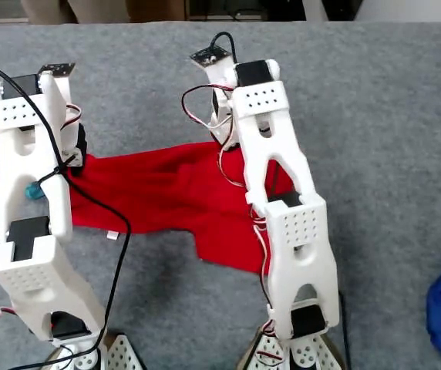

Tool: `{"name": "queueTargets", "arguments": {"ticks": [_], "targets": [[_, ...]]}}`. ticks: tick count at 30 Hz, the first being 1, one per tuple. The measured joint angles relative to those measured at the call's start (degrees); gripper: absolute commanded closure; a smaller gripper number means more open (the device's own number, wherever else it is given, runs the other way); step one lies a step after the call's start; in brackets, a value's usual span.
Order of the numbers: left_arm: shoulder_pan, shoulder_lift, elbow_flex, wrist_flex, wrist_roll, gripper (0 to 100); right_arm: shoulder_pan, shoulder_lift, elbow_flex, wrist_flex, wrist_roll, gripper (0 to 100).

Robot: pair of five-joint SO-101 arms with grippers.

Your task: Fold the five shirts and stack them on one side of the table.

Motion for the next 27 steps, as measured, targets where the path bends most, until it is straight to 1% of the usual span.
{"name": "queueTargets", "arguments": {"ticks": [4, 8, 10, 14, 16, 24, 26, 27], "targets": [[0.0, 0.0, 0.0, 0.0, 0.0, 98, -1.1, 3.4, 0.0, 0.0, 1.4, 98.5], [0.0, 0.0, 0.0, 0.0, 0.0, 98, -3.1, 8.3, 0.0, 0.0, 1.1, 98.4], [0.0, 0.0, 0.0, 0.0, 0.0, 98, -3.6, 10.8, -0.1, 0.0, 1.1, 95.2], [0.0, 0.0, 0.0, 0.0, 0.0, 98, -4.0, 14.4, -3.9, 0.2, 1.1, 85.1], [0.0, 0.0, 0.0, 0.0, 0.0, 98, -4.6, 15.1, -5.5, 0.3, 1.2, 82.5], [0.0, 0.0, 0.0, 0.0, 0.0, 98, -4.9, 16.4, -7.3, 0.3, 1.1, 82.5], [0.0, 0.0, 0.0, 0.0, 0.0, 98, -5.0, 17.6, -8.4, 0.4, 1.1, 85.4], [0.0, 0.0, 0.0, 0.0, 0.0, 98, -5.0, 18.2, -8.8, 0.4, 1.1, 88.7]]}}
